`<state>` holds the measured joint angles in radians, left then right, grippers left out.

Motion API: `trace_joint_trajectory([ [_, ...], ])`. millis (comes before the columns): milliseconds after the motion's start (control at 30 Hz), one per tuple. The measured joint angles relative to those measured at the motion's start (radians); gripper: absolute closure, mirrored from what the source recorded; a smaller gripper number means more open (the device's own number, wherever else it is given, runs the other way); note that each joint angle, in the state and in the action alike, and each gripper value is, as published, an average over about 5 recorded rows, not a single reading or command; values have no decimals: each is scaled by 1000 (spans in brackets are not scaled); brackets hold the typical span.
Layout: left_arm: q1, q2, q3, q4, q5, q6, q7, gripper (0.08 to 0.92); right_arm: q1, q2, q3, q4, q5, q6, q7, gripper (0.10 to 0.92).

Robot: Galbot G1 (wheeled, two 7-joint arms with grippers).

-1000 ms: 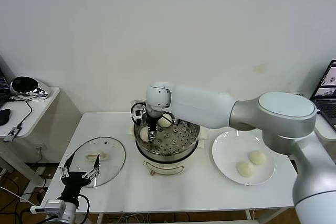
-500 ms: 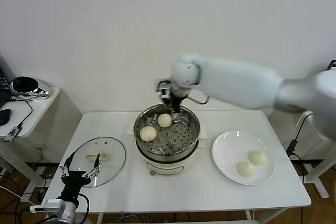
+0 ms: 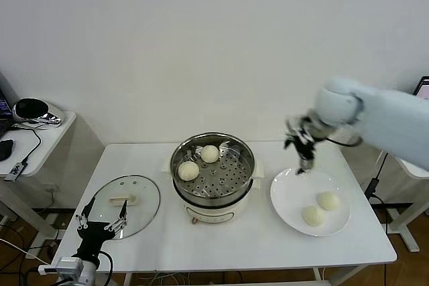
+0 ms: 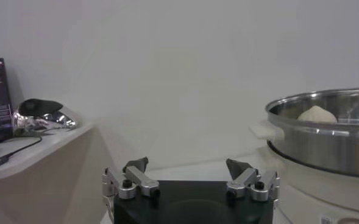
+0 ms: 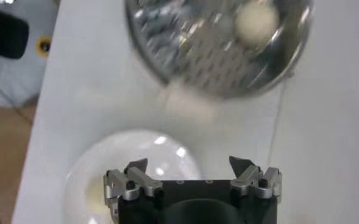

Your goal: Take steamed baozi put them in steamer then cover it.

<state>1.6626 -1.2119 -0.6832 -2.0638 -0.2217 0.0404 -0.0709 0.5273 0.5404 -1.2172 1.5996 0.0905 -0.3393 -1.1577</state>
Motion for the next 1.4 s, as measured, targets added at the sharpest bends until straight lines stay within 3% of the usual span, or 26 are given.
trace_joint_trajectory([
  [467,8,-12,-8,4,8,0,0,177,-365,-93,237,-13,-180,75,16,203],
  [1133,8,-18,-13,8,8,-1,0,177,-664,-22,455,-137,-272,89,79,203],
  [1400,7,-19,-16,9,7,-1,0,177,-699,15,479,-168,-283,79,93,301],
])
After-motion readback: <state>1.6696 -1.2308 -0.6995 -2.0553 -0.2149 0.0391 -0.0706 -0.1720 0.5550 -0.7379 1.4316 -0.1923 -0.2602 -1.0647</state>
